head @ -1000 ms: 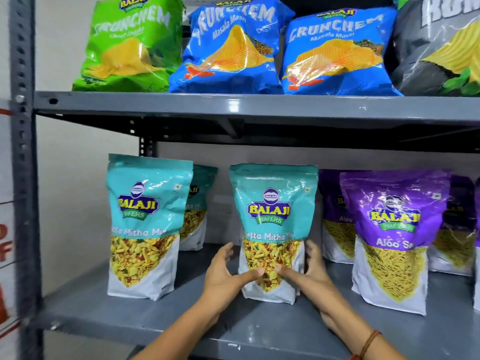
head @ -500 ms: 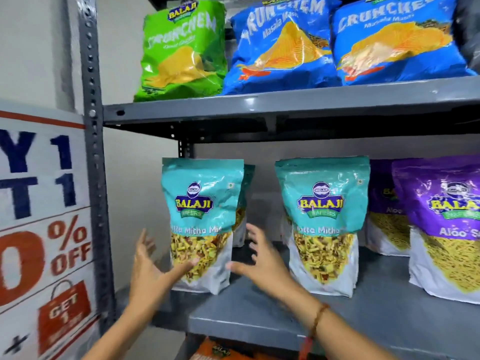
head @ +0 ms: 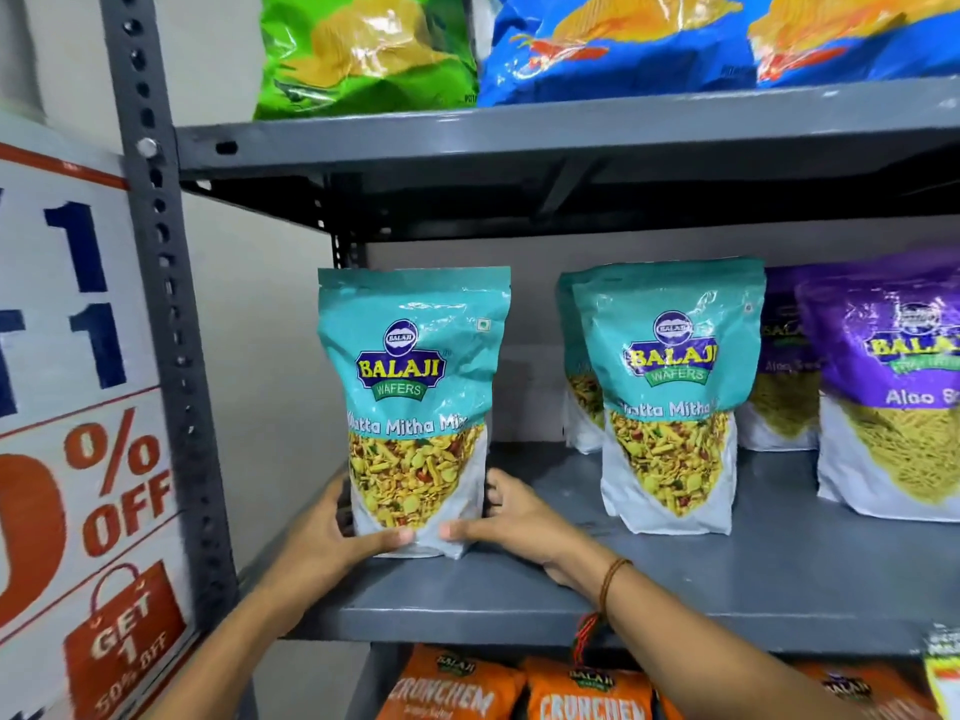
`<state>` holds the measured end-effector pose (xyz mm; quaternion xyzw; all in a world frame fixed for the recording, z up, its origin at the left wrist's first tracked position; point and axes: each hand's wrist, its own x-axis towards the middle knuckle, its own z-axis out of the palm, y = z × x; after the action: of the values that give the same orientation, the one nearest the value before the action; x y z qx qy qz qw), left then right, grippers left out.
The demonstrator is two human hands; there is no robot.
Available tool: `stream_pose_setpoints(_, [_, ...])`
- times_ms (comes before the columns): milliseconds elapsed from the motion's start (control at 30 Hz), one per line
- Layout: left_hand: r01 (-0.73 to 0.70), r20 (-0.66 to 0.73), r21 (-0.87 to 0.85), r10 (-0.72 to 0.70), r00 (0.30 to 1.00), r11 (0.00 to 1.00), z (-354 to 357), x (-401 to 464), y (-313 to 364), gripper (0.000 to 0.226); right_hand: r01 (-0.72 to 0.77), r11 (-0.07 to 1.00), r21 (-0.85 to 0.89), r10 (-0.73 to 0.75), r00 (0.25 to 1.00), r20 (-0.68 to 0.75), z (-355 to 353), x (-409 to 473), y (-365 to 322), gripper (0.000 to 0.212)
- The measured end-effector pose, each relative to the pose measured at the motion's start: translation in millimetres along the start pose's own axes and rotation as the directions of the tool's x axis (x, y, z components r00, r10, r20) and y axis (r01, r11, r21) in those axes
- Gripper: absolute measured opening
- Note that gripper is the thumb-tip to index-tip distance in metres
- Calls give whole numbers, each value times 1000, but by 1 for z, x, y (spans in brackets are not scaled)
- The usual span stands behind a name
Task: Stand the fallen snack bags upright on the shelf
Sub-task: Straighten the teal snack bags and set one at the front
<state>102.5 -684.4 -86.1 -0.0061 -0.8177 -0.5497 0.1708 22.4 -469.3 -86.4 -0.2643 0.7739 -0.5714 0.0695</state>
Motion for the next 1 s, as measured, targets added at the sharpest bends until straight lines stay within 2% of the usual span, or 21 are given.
stream_pose_setpoints(100, [-9, -33, 18, 9, 999, 1000, 7, -4, 7, 100, 9, 1000, 10, -9, 1000, 5, -3, -6, -4, 76])
stream_pose_setpoints(167, [-32, -223, 83, 50, 973, 996, 16, -8, 13, 130, 57, 998, 2, -57, 998, -12, -9, -18, -13, 70])
stream_pose_setpoints(200, [-68, -347, 113, 103, 932, 991, 24, -12, 21, 138, 106, 994, -14, -107, 993, -55, -14, -25, -18, 70])
stream_pose_setpoints(267, [-208, -524, 168, 266, 809, 964, 45, -25, 44, 129, 268, 956, -123, -290, 927, -238, -31, -43, -33, 70])
stream_pose_setpoints(300, [-316, -547, 224, 387, 742, 922, 59, -33, 58, 121, 343, 915, -212, -399, 845, -356, -43, -52, -39, 66])
stream_pose_setpoints(333, [-431, -526, 282, 514, 678, 857, 76, -40, 75, 113, 393, 867, -306, -496, 732, -467, -57, -62, -44, 61])
stream_pose_setpoints(400, [-600, -428, 320, 677, 598, 733, 115, -46, 100, 98, 399, 791, -464, -612, 488, -622, -91, -80, -48, 57])
stream_pose_setpoints(433, [-642, -362, 298, 706, 609, 707, 135, -43, 109, 92, 382, 771, -509, -634, 386, -670, -111, -85, -46, 61])
stream_pose_setpoints(467, [-650, -285, 255, 698, 657, 716, 150, -37, 111, 89, 364, 765, -531, -637, 311, -705, -130, -89, -42, 66])
stream_pose_setpoints(500, [-624, -196, 196, 654, 731, 756, 163, -28, 112, 91, 345, 777, -527, -620, 276, -734, -146, -91, -37, 74])
stream_pose_setpoints(533, [-569, -103, 151, 586, 804, 808, 177, -17, 112, 97, 323, 806, -496, -583, 290, -759, -164, -90, -27, 81])
stream_pose_setpoints(567, [-505, -26, 134, 512, 859, 853, 190, -7, 113, 106, 297, 849, -437, -524, 359, -773, -182, -89, -12, 89])
stream_pose_setpoints(633, [-371, 117, 108, 358, 926, 922, 207, 12, 107, 112, 227, 937, -267, -350, 608, -712, -212, -83, 21, 108])
stream_pose_setpoints(700, [-244, 245, -9, 239, 940, 970, 220, 29, 96, 100, 100, 989, -112, -143, 848, -511, -234, -82, 49, 121])
stream_pose_setpoints(733, [-192, 293, -27, 191, 937, 981, 224, 35, 89, 100, 36, 998, -45, -50, 923, -380, -239, -83, 59, 126])
stream_pose_setpoints(767, [-157, 320, -16, 154, 935, 987, 227, 40, 82, 102, -15, 1000, -6, 12, 961, -275, -240, -83, 66, 125])
stream_pose_setpoints(800, [-145, 324, 22, 130, 937, 989, 229, 44, 75, 102, -32, 999, -5, 30, 975, -221, -238, -82, 72, 115])
stream_pose_setpoints(867, [-143, 309, 65, 117, 944, 988, 232, 47, 68, 93, -9, 998, -65, -3, 983, -184, -234, -79, 80, 93])
stream_pose_setpoints(1000, [-95, 295, 12, 87, 952, 995, 230, 43, 66, 75, 50, 991, -128, -72, 982, -175, -230, -74, 88, 86])
